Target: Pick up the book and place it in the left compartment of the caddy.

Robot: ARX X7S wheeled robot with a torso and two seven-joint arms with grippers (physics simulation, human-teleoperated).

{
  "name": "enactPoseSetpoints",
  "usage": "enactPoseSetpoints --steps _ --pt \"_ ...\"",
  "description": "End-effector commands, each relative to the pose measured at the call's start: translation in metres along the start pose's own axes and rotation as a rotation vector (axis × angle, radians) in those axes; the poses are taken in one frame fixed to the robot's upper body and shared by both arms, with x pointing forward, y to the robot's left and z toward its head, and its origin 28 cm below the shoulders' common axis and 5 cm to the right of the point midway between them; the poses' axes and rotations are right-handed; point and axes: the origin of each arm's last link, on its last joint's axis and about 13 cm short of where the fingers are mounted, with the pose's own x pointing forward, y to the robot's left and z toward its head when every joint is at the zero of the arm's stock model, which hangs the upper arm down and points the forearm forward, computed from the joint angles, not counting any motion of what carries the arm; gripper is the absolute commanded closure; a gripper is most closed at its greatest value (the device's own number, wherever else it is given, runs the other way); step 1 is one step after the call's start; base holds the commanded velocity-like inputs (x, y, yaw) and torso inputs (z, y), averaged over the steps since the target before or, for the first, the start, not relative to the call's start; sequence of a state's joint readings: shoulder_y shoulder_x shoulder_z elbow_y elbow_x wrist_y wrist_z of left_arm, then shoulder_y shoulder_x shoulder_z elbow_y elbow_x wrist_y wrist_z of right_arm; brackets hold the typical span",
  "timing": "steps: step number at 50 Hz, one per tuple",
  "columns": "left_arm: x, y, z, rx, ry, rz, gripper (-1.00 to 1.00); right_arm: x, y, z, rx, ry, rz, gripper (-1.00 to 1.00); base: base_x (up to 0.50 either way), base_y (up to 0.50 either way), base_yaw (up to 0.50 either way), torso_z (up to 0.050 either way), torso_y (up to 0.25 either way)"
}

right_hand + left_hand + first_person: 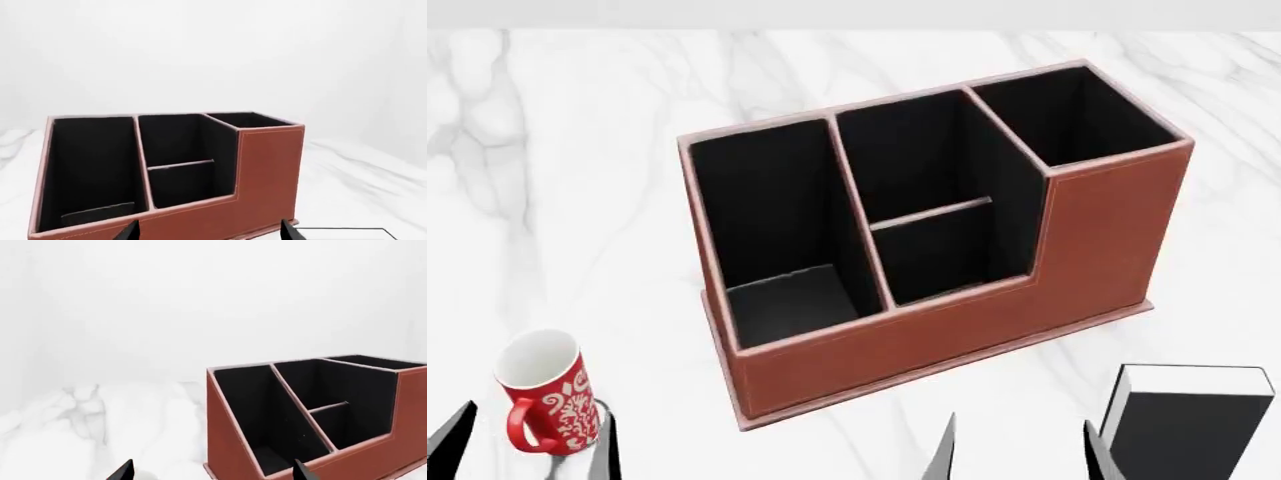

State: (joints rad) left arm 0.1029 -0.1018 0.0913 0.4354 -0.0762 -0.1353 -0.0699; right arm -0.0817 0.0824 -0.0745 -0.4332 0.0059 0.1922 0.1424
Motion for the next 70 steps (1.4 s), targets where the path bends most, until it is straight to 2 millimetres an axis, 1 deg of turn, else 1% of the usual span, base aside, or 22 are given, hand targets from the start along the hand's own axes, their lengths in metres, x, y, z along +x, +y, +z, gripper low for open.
enactPoseSetpoints --steps 1,4,12,15,23,37,58,60,70 --pt "-0.008 0.0 0.039 -0.029 -0.11 -0.027 -1.0 -0.007 -0.003 0.041 -0.007 -0.102 -0.009 -1.0 0.0 0.0 0.0 0.0 0.0" --pt "-0.011 0.001 0.054 -0.04 -0.152 -0.025 -1.0 -0.008 -0.003 0.047 -0.01 -0.123 -0.005 -1.0 0.0 0.0 0.0 0.0 0.0" --pt "-0.016 0.002 0.075 -0.046 -0.208 -0.024 -1.0 -0.013 -0.002 0.07 -0.015 -0.174 0.001 -1.0 0.0 0.0 0.0 0.0 0.0" --pt "-0.017 0.003 0.079 -0.048 -0.222 -0.024 -1.0 -0.014 -0.003 0.075 -0.021 -0.187 -0.003 -1.0 0.0 0.0 0.0 0.0 0.0" --pt "-0.019 0.004 0.085 -0.052 -0.24 -0.021 -1.0 -0.014 -0.005 0.079 -0.038 -0.196 -0.021 -1.0 0.0 0.0 0.0 0.0 0.0" --pt "-0.019 0.005 0.086 -0.063 -0.248 -0.02 -1.0 -0.015 -0.003 0.081 -0.077 -0.192 -0.023 -1.0 0.02 0.0 0.0 0.0 0.0" --pt "-0.021 0.004 0.088 -0.066 -0.249 -0.026 -1.0 -0.013 -0.004 0.076 -0.085 -0.16 -0.037 -1.0 0.49 0.02 0.0 0.0 0.0" --pt "-0.022 0.004 0.088 -0.075 -0.254 -0.046 -1.0 -0.013 -0.004 0.076 -0.082 -0.159 -0.039 -1.0 0.0 0.0 0.0 0.0 0.008" --pt "-0.023 0.005 0.089 -0.105 -0.243 -0.056 -1.0 -0.013 -0.003 0.076 -0.079 -0.16 -0.038 -1.0 0.0 0.0 0.0 0.047 0.0"
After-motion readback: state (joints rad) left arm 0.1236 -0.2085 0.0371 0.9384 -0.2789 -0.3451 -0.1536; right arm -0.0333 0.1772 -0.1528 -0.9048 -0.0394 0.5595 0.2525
